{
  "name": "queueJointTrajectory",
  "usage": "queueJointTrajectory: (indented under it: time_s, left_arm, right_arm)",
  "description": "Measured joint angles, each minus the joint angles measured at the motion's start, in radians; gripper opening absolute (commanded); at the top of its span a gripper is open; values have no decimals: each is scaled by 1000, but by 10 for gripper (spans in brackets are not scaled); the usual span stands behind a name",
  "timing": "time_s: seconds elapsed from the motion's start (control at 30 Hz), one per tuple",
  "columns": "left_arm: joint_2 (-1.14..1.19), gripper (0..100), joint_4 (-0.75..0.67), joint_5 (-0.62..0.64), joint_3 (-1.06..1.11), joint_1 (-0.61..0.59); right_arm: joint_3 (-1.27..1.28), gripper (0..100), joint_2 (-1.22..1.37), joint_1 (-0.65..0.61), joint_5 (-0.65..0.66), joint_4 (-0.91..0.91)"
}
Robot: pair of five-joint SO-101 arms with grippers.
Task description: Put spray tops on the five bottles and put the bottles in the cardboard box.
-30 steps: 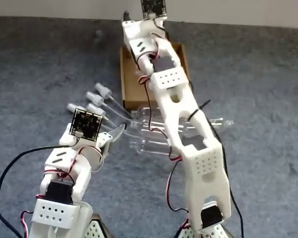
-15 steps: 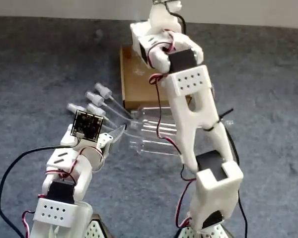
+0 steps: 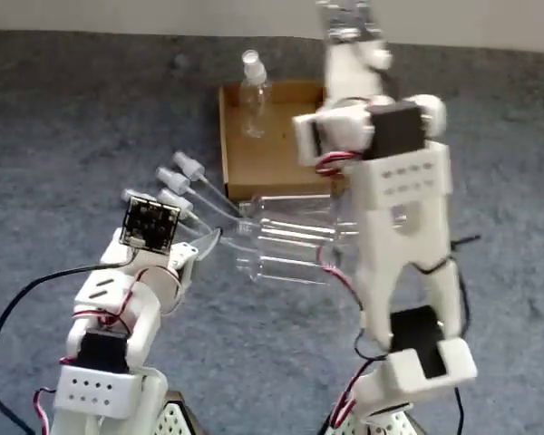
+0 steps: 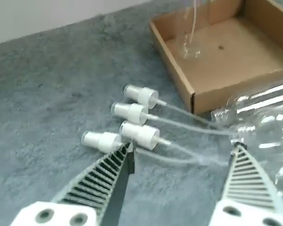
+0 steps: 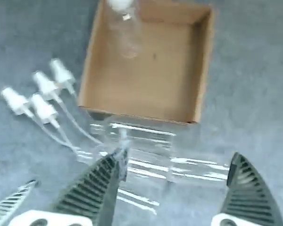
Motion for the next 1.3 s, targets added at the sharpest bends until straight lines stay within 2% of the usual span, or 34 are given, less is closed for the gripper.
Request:
queueJointTrajectory:
  time_s: [0.1, 0.2, 0.3, 0.4, 0.57, 0.67, 0.77, 0.97, 1.2, 1.3]
  left_arm:
    - [0, 252, 169, -77, -91, -46]
    - [0, 252, 316, -157, -172, -86]
    - [-2, 252, 402, -176, -206, -127]
    - [5, 252, 442, -183, -207, -129]
    - [157, 252, 445, -183, -204, -127]
    - [239, 252, 445, -183, -203, -129]
    - [304, 252, 439, -183, -166, -129]
    - [331, 252, 261, -183, -35, -129]
    - [331, 252, 233, -183, -23, -129]
    - [331, 252, 233, -183, -23, -129]
  right_arm:
    - [117, 293, -49, 54, 48, 3]
    - [267, 293, -118, 46, 66, 5]
    - [420, 293, -207, 51, 104, 5]
    - [566, 293, -298, 49, 218, 5]
    - [773, 295, -384, 132, 456, -18]
    - [802, 296, -385, 232, 609, -51]
    - [802, 296, -356, 281, 724, -84]
    - [706, 296, -149, 281, 821, -141]
    - [606, 296, 40, 275, 1149, -147]
    - [605, 296, 60, 252, 1229, -147]
